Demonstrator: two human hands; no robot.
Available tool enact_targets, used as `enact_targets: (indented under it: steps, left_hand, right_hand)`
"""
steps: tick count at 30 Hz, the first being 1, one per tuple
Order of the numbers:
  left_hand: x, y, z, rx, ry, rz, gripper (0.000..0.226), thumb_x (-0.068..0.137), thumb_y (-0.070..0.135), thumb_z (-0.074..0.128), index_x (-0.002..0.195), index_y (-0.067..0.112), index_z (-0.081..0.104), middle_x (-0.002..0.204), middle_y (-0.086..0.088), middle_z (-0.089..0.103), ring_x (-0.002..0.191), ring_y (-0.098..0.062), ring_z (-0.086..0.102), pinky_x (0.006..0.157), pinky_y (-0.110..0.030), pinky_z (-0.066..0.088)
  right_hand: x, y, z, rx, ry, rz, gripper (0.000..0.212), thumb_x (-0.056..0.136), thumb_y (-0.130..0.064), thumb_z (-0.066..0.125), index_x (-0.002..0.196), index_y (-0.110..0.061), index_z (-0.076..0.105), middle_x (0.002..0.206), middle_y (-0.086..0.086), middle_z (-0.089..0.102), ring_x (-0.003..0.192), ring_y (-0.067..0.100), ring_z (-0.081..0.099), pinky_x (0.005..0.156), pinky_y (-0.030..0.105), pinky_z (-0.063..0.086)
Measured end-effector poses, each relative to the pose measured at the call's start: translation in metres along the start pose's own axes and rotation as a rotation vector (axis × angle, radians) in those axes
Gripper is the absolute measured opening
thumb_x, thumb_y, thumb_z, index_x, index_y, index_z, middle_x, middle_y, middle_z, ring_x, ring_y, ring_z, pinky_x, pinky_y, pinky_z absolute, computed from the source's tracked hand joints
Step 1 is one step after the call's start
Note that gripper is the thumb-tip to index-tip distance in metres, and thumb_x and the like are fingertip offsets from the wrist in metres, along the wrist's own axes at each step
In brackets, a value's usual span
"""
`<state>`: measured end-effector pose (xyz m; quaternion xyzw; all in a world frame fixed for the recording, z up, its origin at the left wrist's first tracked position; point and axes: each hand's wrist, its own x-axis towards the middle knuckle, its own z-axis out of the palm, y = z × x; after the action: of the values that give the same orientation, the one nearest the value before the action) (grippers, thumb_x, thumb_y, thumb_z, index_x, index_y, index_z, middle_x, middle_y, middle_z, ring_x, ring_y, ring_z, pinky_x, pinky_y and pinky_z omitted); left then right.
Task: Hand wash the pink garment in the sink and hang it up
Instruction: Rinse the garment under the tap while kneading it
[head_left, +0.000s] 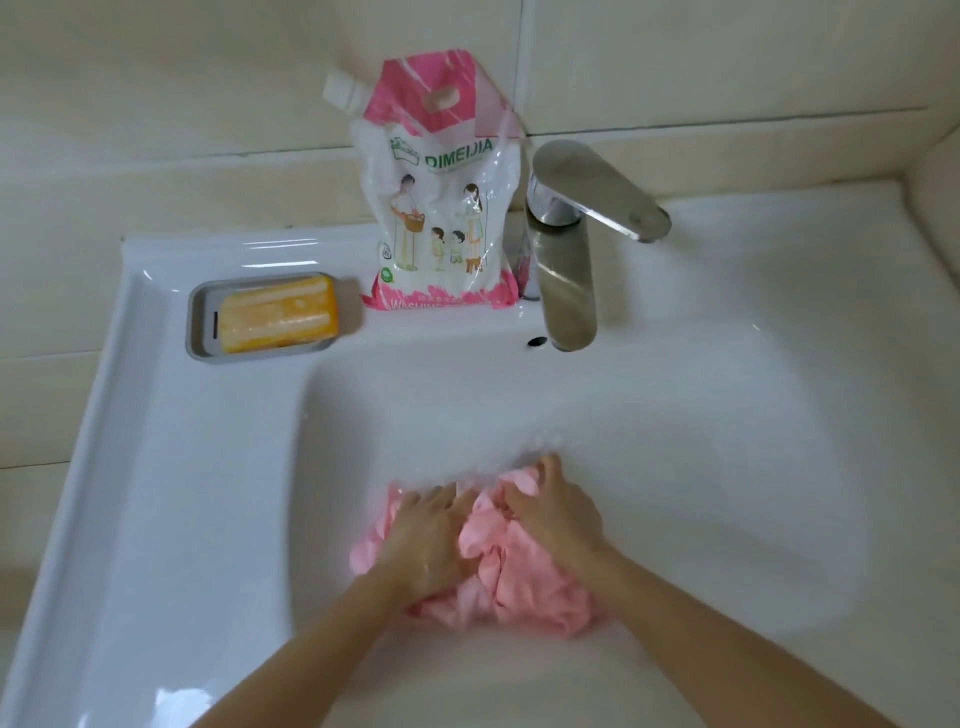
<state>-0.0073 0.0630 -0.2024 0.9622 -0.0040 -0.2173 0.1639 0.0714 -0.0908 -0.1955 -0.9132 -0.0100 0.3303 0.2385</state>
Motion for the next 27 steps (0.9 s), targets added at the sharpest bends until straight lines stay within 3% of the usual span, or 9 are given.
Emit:
enact_targets:
  steps: [6, 10, 18, 24, 27]
  left_hand:
    - [-0.02, 0.015, -0.006, -0.029, -0.063, -0.065, 0.088, 0.06, 0.064, 0.004, 0.135, 0.032, 0.037, 0.123, 0.004, 0.047, 0.118, -0.019, 0.043, 0.091, -0.035, 0.032]
    - [-0.019, 0.017, -0.005, -0.029, -0.059, -0.097, 0.092, 0.058, 0.064, 0.002, 0.137, 0.032, 0.035, 0.125, 0.002, 0.046, 0.119, -0.021, 0.042, 0.091, -0.034, 0.032]
    - [-0.02, 0.02, -0.008, -0.035, -0.063, -0.093, 0.086, 0.061, 0.064, 0.003, 0.133, 0.035, 0.037, 0.119, 0.004, 0.047, 0.114, -0.018, 0.044, 0.079, -0.033, 0.026]
    - [-0.017, 0.017, 0.0, 0.006, -0.059, -0.101, 0.081, 0.065, 0.064, 0.005, 0.13, 0.032, 0.04, 0.12, 0.005, 0.048, 0.113, -0.019, 0.045, 0.086, -0.036, 0.03]
    - [-0.016, 0.019, -0.001, 0.011, -0.071, -0.111, 0.082, 0.064, 0.064, 0.005, 0.13, 0.03, 0.04, 0.121, 0.003, 0.047, 0.115, -0.02, 0.044, 0.091, -0.038, 0.032]
  right_hand:
    - [-0.019, 0.005, 0.005, -0.048, -0.105, 0.033, 0.04, 0.093, -0.055, 0.035, 0.118, -0.032, 0.055, 0.114, 0.001, 0.065, 0.106, 0.026, 0.059, 0.086, 0.032, 0.043]
    - [-0.025, 0.003, 0.006, 0.029, 0.01, 0.091, 0.041, 0.091, -0.053, 0.043, 0.115, -0.02, 0.044, 0.109, 0.006, 0.065, 0.104, 0.03, 0.06, 0.083, 0.034, 0.045]
    - [-0.02, 0.001, 0.011, 0.02, 0.061, 0.107, 0.042, 0.091, -0.051, 0.043, 0.113, -0.018, 0.054, 0.112, 0.007, 0.066, 0.105, 0.03, 0.059, 0.085, 0.033, 0.045]
    - [-0.013, 0.002, 0.01, 0.03, 0.042, 0.128, 0.048, 0.088, -0.051, 0.046, 0.119, -0.015, 0.052, 0.115, 0.01, 0.065, 0.107, 0.03, 0.059, 0.086, 0.033, 0.045]
    - [-0.016, 0.002, 0.011, 0.077, 0.077, 0.14, 0.05, 0.089, -0.051, 0.049, 0.122, -0.014, 0.041, 0.111, 0.01, 0.065, 0.103, 0.031, 0.06, 0.078, 0.032, 0.043]
